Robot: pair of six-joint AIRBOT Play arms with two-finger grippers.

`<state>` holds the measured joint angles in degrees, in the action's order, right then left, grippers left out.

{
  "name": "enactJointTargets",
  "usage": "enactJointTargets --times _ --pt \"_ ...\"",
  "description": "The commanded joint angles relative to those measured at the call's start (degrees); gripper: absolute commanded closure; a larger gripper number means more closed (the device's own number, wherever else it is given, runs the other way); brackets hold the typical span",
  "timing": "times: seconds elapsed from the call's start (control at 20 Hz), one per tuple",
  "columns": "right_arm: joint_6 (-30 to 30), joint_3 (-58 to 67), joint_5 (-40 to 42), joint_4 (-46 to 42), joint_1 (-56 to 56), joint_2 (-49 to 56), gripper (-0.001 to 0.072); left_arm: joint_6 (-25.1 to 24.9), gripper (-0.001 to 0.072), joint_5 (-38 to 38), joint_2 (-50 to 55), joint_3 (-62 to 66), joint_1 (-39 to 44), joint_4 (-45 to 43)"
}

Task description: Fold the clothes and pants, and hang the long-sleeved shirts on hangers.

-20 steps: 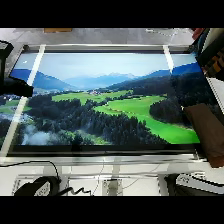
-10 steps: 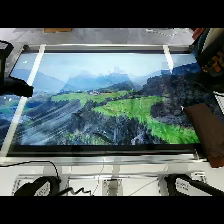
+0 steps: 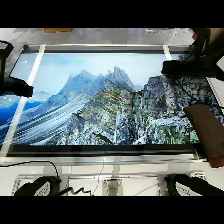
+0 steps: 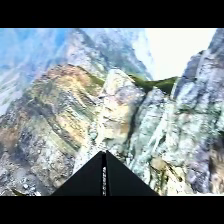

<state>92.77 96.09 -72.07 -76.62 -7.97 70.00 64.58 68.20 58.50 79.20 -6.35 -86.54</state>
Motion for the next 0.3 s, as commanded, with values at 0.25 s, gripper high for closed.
enactJointTargets --times 0.25 --pt "0.0 0.0 1.6 -0.1 -2.0 -0.1 0.0697 0.0 0.0691 0.0 0.0 0.0 -0.1 0.0"
